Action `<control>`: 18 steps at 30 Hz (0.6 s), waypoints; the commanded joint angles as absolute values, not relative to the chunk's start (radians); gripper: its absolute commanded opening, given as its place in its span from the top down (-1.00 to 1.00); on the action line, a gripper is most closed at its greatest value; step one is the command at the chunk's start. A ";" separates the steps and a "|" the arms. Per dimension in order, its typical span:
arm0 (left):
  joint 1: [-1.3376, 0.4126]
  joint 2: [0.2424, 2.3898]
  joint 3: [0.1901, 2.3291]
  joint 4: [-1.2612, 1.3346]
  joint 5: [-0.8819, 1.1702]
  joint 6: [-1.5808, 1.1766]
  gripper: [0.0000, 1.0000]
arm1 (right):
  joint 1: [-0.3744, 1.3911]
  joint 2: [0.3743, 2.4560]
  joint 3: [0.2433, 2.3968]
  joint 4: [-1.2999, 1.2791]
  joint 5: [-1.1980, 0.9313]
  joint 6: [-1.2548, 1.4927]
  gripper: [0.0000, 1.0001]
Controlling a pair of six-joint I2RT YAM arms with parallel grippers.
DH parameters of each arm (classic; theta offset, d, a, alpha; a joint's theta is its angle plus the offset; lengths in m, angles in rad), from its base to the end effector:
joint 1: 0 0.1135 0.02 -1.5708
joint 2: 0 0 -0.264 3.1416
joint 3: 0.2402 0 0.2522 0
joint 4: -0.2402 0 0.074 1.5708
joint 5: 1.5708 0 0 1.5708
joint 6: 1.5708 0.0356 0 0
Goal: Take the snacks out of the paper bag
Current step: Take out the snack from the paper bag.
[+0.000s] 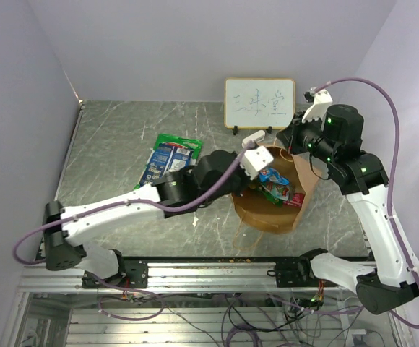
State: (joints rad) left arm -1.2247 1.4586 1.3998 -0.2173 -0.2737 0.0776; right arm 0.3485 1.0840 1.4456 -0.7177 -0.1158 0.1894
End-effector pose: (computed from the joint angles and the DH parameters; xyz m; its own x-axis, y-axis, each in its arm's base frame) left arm 0.1253 -0.3191 0.3918 -0.0288 0.3000 -0.9535 0.8222 0.5496 0.1481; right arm 0.1931 0.0745 0.4515 -0.4048 0.0519 -0.9129 -0.3714 0.9030 0.2160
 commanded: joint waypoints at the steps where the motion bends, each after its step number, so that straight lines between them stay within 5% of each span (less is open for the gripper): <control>1: -1.225 1.318 1.418 -0.371 -0.310 -0.032 0.86 | 0.354 1.097 1.475 -0.690 -0.078 0.175 1.00; 12: -1.214 1.133 1.594 -0.632 -0.397 -0.066 0.86 | 0.353 1.112 1.462 -0.692 -0.060 0.176 1.00; 18: -1.057 1.142 1.665 -0.694 -0.449 -0.044 0.86 | 0.353 1.106 1.454 -0.688 -0.034 0.189 1.00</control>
